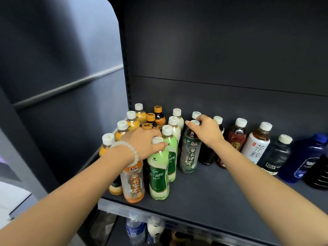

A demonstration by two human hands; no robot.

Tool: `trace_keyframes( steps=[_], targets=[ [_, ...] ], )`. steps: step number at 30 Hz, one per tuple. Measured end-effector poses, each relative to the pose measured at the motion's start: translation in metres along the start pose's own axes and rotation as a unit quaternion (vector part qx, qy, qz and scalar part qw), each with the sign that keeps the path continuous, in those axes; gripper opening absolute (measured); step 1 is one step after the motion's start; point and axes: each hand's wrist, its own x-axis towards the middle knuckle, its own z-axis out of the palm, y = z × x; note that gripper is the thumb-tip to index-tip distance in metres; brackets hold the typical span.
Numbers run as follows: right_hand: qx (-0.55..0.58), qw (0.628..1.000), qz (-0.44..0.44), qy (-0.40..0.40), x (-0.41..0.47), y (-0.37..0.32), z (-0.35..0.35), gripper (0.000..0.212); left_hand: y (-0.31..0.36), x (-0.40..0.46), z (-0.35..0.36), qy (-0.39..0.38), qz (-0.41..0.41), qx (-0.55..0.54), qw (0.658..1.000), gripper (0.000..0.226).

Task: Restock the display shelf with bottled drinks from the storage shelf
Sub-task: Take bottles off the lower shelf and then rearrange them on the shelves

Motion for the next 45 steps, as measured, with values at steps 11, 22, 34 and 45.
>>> trace_keyframes(
  steps=[11,22,34,45],
  targets=[
    [-0.15,0.985,-0.055,-0.058,-0.069,0.014,-0.042,0.04,0.023,-0.031,-0.001,0.147,0.025,0.131,0.98,0.042],
    [-0.331,0.941,-0.078,-0.005,-0.225,0.051,-0.116,0.041,0.123,-0.1,0.043,0.156,0.169,0.102,0.968,0.032],
    [-0.396,0.913,0.084,0.04,-0.401,0.146,-0.186,0.047,0.258,-0.143,0.151,0.018,0.316,0.07,0.946,0.041],
    [-0.32,0.914,0.251,-0.001,-0.489,0.249,-0.158,0.035,0.328,-0.158,0.273,-0.127,0.322,0.085,0.934,0.041]
  ],
)
